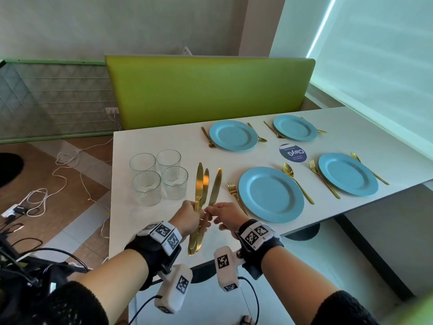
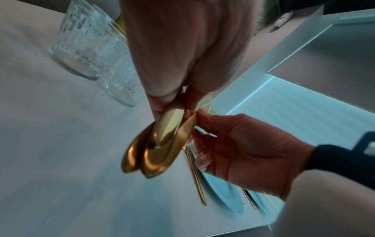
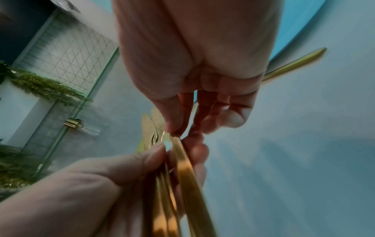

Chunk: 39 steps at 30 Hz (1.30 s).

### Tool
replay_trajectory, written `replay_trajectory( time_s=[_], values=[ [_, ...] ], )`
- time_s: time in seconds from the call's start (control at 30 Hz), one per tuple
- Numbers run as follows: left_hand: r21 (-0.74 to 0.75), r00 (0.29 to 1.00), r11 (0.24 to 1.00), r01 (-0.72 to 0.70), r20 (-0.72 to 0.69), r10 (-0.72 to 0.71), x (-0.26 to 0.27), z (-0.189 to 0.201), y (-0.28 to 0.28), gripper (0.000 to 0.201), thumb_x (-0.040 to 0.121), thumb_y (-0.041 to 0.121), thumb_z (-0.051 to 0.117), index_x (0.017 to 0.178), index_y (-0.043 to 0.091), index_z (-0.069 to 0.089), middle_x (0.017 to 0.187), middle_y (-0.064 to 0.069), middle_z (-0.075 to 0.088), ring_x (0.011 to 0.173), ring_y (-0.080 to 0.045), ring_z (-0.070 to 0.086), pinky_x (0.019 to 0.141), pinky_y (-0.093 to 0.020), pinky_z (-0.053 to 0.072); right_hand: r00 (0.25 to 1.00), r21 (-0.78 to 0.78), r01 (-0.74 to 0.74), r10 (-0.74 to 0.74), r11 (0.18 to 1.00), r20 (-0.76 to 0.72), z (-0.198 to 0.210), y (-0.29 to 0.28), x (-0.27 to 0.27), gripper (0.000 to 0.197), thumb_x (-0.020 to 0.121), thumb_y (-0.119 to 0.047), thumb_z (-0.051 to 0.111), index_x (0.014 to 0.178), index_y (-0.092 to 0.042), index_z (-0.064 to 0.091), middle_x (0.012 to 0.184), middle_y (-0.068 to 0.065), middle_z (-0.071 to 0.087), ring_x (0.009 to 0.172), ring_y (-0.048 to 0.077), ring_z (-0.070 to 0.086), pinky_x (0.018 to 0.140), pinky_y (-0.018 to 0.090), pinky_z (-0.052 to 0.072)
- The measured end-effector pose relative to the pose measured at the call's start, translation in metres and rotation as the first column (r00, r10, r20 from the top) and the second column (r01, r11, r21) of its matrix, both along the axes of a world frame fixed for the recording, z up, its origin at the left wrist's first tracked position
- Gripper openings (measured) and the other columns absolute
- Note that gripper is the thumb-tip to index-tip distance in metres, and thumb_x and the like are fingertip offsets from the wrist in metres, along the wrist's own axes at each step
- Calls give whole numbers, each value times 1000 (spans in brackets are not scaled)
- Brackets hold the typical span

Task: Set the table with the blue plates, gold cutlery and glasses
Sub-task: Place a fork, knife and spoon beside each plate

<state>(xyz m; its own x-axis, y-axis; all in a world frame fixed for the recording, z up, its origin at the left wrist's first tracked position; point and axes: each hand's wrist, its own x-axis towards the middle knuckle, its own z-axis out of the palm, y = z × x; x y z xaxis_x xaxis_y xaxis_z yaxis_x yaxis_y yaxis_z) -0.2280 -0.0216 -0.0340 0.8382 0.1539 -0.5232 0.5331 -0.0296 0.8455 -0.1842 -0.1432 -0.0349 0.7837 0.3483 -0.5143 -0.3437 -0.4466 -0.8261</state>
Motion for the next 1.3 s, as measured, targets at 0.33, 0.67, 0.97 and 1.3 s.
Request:
replay_trajectory(
  time_s=[0.33, 0.67, 0.97, 1.3],
  values=[
    [137, 992, 982, -128, 38, 124, 2, 0, 21, 16, 98, 11, 38, 113, 7, 41, 85, -4, 59, 66, -16, 58, 55, -25, 47, 976, -500, 13, 97, 866, 194, 1, -34, 27, 19, 94, -17, 49, 95, -8, 66, 94, 6, 70, 85, 23, 66, 72, 33, 55],
    [129, 983, 975, -179, 67, 171, 5, -11, 24, 15, 97, 14, 43, 108, 4, 47, 81, -4, 59, 60, -14, 56, 50, -24, 45, 898, -842, 57, 340, 537, 278, -18, -30, 28, 28, 93, -11, 43, 114, -6, 61, 116, 12, 63, 107, 29, 62, 86, 34, 51],
    [99, 975, 973, -209, 101, 199, 4, -10, 31, 10, 97, 9, 40, 90, 12, 47, 81, -6, 57, 59, -15, 54, 52, -23, 45, 835, -905, 16, 491, 426, 247, -31, -22, 27, 33, 94, -4, 37, 117, -7, 61, 117, 11, 64, 109, 28, 62, 87, 34, 51],
    [58, 975, 977, -205, 98, 199, 9, -9, 30, 19, 97, 8, 41, 82, 18, 46, 81, -7, 58, 57, -14, 54, 51, -22, 44, 864, -881, 38, 428, 472, 267, -37, -22, 38, 35, 96, -5, 36, 120, -9, 60, 119, 11, 63, 111, 28, 60, 89, 33, 49]
  ],
)
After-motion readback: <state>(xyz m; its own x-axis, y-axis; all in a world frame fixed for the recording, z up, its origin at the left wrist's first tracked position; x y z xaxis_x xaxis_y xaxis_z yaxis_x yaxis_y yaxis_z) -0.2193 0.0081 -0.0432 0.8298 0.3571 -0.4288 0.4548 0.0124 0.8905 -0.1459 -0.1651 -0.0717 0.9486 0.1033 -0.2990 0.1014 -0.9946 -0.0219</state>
